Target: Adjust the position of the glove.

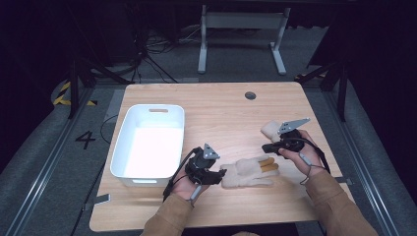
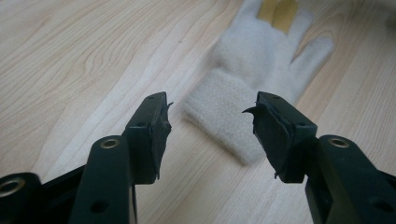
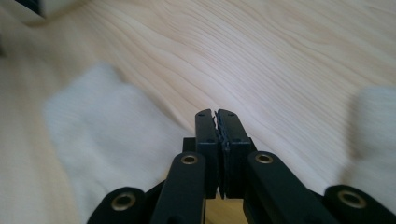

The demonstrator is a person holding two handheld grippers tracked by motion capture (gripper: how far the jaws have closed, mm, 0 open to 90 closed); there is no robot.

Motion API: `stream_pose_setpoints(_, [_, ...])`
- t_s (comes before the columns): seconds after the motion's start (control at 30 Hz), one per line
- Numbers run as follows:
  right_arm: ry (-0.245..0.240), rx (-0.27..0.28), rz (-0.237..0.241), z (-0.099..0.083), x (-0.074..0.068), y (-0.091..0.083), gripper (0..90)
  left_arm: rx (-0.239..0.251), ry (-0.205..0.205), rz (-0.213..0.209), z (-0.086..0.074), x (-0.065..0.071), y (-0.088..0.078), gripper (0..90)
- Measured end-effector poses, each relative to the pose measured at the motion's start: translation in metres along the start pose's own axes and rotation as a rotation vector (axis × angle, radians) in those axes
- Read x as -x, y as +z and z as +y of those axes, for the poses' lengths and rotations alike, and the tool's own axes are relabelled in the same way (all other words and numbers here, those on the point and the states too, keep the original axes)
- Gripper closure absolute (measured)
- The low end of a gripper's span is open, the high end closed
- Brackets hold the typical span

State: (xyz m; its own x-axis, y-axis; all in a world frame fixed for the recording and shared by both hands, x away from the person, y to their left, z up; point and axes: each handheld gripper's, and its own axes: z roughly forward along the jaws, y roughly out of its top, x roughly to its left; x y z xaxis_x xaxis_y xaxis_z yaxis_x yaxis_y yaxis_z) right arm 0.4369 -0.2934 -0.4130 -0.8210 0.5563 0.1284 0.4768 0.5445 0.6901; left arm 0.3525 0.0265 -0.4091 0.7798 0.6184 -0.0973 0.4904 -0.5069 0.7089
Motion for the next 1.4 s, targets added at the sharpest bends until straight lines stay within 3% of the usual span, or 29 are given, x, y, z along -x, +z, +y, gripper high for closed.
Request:
stream_pose_setpoints(0.03, [0.006,0.016,0.025,0.001,0.0,0.002,88.4,0.002,0.0,-0.003,0.0,0.0,0.0,45.4])
stream_pose_setpoints(0.1, [-0.007,0.01,0.013,0.002,-0.001,0.004,88.3,0.001,0.001,-0.004,0.0,0.0,0.0,45.1])
stream_pose_setpoints(0.13, [-0.033,-0.017,-0.028,0.004,-0.003,0.008,88.1,-0.002,0.005,-0.005,0.0,0.0,0.0,45.0])
stream_pose_setpoints(0.3, [-0.029,-0.066,-0.077,0.003,0.0,0.021,86.7,-0.008,0.009,-0.012,0.0,0.0,0.001,44.7])
stream_pose_setpoints(0.43, [-0.017,-0.071,-0.083,0.002,0.002,0.025,87.1,-0.003,0.018,-0.033,0.0,0.001,0.001,47.0])
stream_pose_setpoints(0.63, [-0.008,-0.115,-0.094,-0.002,0.006,0.031,88.6,0.004,0.023,-0.026,0.0,0.001,0.002,44.8])
stream_pose_setpoints(0.8, [-0.015,-0.152,-0.087,-0.004,0.004,0.031,89.2,-0.005,-0.006,-0.032,0.001,-0.002,0.001,42.0])
stream_pose_setpoints(1.03, [-0.019,-0.183,-0.086,-0.011,0.0,0.024,89.4,-0.015,0.018,-0.04,0.01,0.0,0.007,43.8])
stream_pose_setpoints(1.2, [-0.02,-0.191,-0.086,-0.019,-0.004,0.016,89.4,-0.014,0.038,-0.05,0.018,0.002,0.011,44.1])
stream_pose_setpoints(1.4, [0.0,-0.165,-0.082,-0.026,-0.007,0.004,89.4,-0.01,0.027,-0.066,0.026,-0.001,0.012,45.7])
